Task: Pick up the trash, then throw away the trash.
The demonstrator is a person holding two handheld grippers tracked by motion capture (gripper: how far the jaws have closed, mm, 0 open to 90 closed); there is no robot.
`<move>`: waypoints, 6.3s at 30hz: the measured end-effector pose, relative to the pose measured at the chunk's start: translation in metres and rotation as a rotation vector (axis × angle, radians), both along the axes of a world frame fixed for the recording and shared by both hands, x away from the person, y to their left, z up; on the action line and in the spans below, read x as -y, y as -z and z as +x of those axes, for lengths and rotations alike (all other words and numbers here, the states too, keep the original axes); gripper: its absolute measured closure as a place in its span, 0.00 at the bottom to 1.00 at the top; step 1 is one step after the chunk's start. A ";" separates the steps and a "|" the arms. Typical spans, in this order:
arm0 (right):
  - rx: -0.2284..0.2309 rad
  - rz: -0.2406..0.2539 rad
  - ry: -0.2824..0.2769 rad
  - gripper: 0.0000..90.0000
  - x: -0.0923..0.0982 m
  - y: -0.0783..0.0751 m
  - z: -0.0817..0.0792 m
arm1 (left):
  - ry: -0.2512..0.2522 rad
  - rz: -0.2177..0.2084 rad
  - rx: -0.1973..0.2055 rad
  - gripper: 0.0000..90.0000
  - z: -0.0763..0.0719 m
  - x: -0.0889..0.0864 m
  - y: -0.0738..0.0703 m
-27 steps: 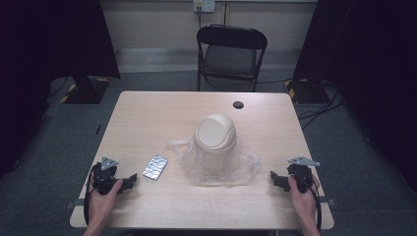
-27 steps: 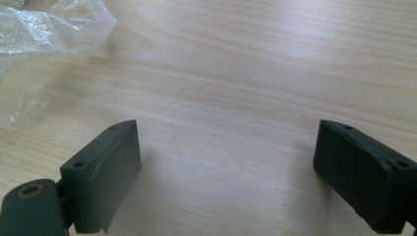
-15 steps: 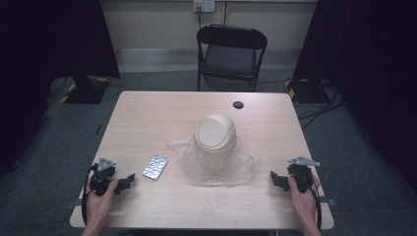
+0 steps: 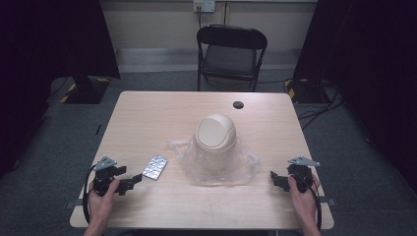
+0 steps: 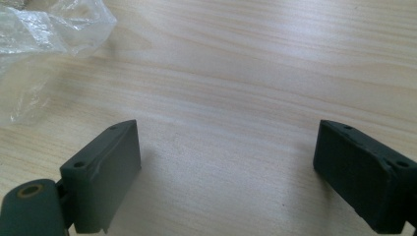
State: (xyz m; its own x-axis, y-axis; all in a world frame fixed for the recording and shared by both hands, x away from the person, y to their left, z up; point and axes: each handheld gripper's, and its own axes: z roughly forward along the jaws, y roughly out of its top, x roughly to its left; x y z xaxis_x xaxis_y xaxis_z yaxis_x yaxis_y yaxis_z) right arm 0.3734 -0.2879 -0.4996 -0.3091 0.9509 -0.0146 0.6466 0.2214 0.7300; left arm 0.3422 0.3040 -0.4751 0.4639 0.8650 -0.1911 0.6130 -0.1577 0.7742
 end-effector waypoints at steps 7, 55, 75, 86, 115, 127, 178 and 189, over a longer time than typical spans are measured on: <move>0.000 0.000 0.000 0.11 0.000 0.000 0.000 | 0.067 0.053 0.046 0.21 0.001 0.018 -0.013; 0.000 0.000 0.000 0.11 0.000 0.000 0.000 | 0.492 -0.037 0.217 0.21 0.047 0.176 -0.104; 0.000 0.000 0.000 0.11 0.000 0.000 0.000 | 0.544 0.009 0.174 0.20 0.072 0.216 -0.090; 0.000 0.000 0.000 0.11 0.000 0.000 0.000 | 0.530 0.042 0.156 0.19 0.088 0.232 -0.084; 0.000 0.001 0.001 0.11 0.000 0.000 0.000 | 0.330 -0.009 0.226 0.21 0.047 0.116 -0.091; 0.000 0.001 0.001 0.11 0.000 0.000 0.000 | 0.189 0.008 0.082 0.19 0.025 0.047 -0.029; 0.000 0.000 0.000 0.11 0.000 0.000 0.000 | 0.112 0.121 0.063 0.38 0.040 0.041 0.013; 0.000 0.000 0.000 0.11 0.000 0.000 0.000 | 0.151 0.074 0.096 0.38 0.032 0.044 -0.004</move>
